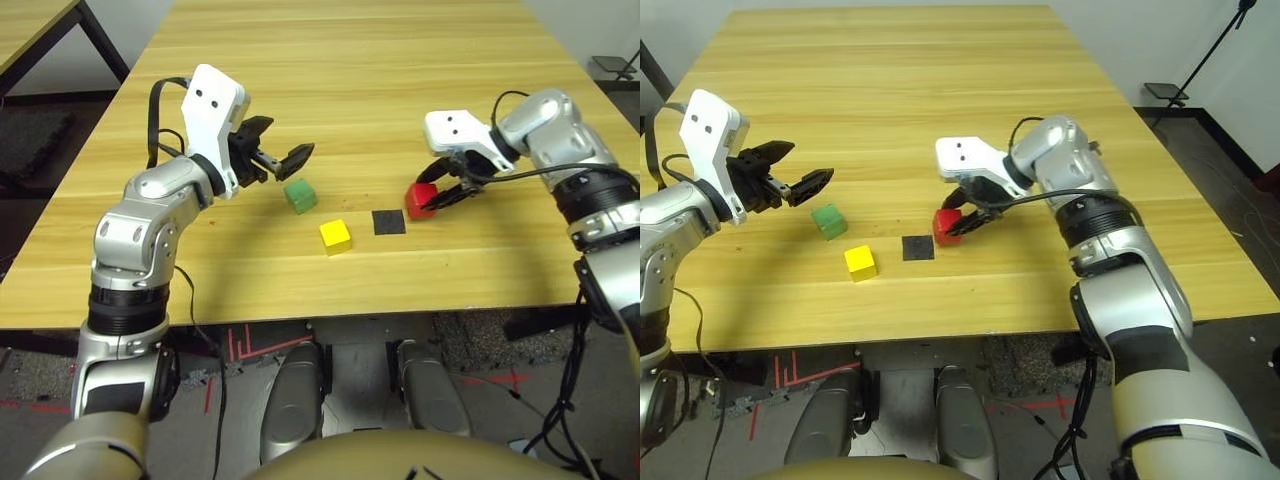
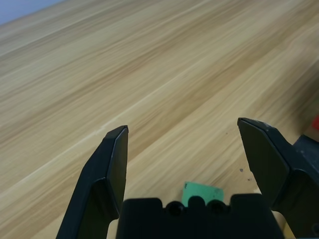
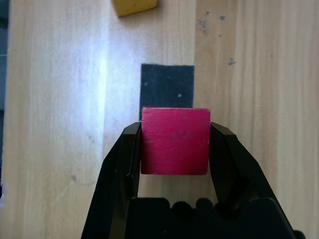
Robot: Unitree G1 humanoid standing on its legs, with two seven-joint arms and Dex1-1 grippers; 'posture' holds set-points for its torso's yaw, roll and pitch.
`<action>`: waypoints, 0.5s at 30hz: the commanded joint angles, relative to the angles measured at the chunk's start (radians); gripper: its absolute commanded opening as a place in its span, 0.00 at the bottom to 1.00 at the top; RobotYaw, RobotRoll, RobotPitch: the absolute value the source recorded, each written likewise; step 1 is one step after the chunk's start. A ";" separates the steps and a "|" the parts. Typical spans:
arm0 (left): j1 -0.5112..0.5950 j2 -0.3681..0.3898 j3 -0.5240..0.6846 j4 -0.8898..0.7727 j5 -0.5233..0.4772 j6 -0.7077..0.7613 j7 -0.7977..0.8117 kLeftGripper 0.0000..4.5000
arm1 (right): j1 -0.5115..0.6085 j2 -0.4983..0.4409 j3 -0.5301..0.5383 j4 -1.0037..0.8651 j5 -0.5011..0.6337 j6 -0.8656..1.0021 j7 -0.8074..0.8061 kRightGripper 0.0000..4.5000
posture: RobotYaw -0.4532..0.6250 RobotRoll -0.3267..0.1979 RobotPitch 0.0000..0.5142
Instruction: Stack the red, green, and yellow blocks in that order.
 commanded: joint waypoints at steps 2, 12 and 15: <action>-0.006 -0.001 -0.014 -0.033 -0.005 0.023 0.003 1.00 | -0.007 0.024 0.031 -0.036 -0.025 0.058 -0.032 0.45 | 0.67 0.22 0.18; 0.033 -0.007 0.001 -0.074 -0.006 0.044 0.031 1.00 | -0.024 0.065 0.059 -0.006 -0.029 0.039 -0.036 0.45 | 0.72 0.19 0.21; 0.044 -0.011 0.007 -0.083 -0.008 0.049 0.041 1.00 | -0.026 0.074 0.067 0.006 -0.030 0.036 -0.040 0.45 | 0.74 0.19 0.22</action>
